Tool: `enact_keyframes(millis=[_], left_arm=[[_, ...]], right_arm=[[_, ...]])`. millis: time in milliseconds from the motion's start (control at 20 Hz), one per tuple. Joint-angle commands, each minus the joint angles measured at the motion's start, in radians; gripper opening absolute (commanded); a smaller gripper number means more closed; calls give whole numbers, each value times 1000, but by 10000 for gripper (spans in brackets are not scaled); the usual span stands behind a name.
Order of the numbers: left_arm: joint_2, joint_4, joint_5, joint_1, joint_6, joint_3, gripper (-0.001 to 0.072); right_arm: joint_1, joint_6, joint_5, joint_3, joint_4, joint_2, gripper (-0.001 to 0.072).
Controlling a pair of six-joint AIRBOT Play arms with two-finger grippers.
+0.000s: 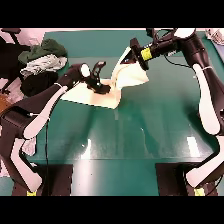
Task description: Fold the shirts.
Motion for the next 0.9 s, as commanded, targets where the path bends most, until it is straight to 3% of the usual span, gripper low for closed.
enact_keyframes(millis=[0,150,300,650,850], left_arm=[[1,165,-186,9,-108,187,47],[14,298,-314,59,-141,352,47],[93,311,-333,152,-174,340,47],[224,310,-479,331,-192,294,47],[238,293,-551,331,-192,294,47]], right_arm=[[6,45,20,5,-20,-20,12],[20,46,-7,2,-18,-20,13],[69,74,-124,1,-21,-19,12],[304,112,-580,-53,5,-113,13],[430,89,-903,37,230,-318,17]])
